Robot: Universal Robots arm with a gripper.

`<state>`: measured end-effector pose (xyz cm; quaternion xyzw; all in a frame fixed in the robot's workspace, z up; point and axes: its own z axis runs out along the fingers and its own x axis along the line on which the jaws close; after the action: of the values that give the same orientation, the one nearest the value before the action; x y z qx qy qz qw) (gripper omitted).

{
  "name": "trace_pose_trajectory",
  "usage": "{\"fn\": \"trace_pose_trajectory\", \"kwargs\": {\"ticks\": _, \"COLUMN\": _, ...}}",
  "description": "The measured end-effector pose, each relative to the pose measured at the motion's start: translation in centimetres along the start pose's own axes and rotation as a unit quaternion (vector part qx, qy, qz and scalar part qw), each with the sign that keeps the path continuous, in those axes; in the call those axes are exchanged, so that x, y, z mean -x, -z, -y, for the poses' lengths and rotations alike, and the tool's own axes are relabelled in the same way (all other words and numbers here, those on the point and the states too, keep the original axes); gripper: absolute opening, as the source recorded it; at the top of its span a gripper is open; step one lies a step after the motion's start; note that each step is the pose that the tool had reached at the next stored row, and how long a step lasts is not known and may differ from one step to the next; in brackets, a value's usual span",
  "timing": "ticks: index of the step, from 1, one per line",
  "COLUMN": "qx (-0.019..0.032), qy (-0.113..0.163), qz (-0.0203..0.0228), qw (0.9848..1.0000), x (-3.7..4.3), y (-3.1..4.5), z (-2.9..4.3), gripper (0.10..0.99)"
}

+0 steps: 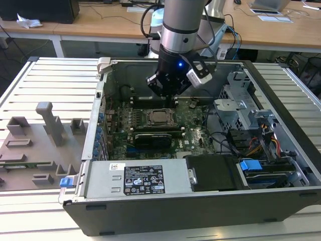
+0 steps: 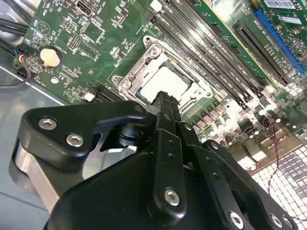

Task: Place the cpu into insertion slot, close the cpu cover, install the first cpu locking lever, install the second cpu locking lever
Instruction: 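Install the second cpu locking lever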

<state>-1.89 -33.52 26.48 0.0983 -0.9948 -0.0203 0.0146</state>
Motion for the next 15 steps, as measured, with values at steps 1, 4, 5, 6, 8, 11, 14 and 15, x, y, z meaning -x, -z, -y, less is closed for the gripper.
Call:
{"fn": "trace_pose_trajectory", "kwargs": {"ticks": 1, "qx": 0.0, "qy": 0.0, "qz": 0.0, "qw": 1.0, "x": 0.0, "y": 0.09, "z": 0.0, "gripper": 0.106}}
{"fn": "trace_pose_trajectory", "kwargs": {"ticks": 4, "qx": 0.0, "qy": 0.0, "qz": 0.0, "qw": 1.0, "x": -0.01, "y": 0.47, "z": -0.02, "gripper": 0.106}}
{"fn": "trace_pose_trajectory", "kwargs": {"ticks": 5, "qx": 0.0, "qy": 0.0, "qz": 0.0, "qw": 1.0, "x": -0.02, "y": 0.89, "z": -0.04, "gripper": 0.106}}
{"fn": "trace_pose_trajectory", "kwargs": {"ticks": 6, "qx": 0.0, "qy": 0.0, "qz": 0.0, "qw": 1.0, "x": -0.02, "y": 1.03, "z": -0.05, "gripper": 0.106}}
{"fn": "trace_pose_trajectory", "kwargs": {"ticks": 8, "qx": 0.0, "qy": 0.0, "qz": 0.0, "qw": 1.0, "x": -0.03, "y": 1.38, "z": -0.07, "gripper": 0.106}}
{"fn": "trace_pose_trajectory", "kwargs": {"ticks": 11, "qx": 0.0, "qy": 0.0, "qz": 0.0, "qw": 1.0, "x": -0.04, "y": 1.74, "z": -0.08, "gripper": 0.106}}
{"fn": "trace_pose_trajectory", "kwargs": {"ticks": 14, "qx": 0.0, "qy": 0.0, "qz": 0.0, "qw": 1.0, "x": -0.05, "y": 2.1, "z": -0.1, "gripper": 0.106}}
{"fn": "trace_pose_trajectory", "kwargs": {"ticks": 15, "qx": 0.0, "qy": 0.0, "qz": 0.0, "qw": 1.0, "x": -0.06, "y": 2.25, "z": -0.1, "gripper": 0.106}}
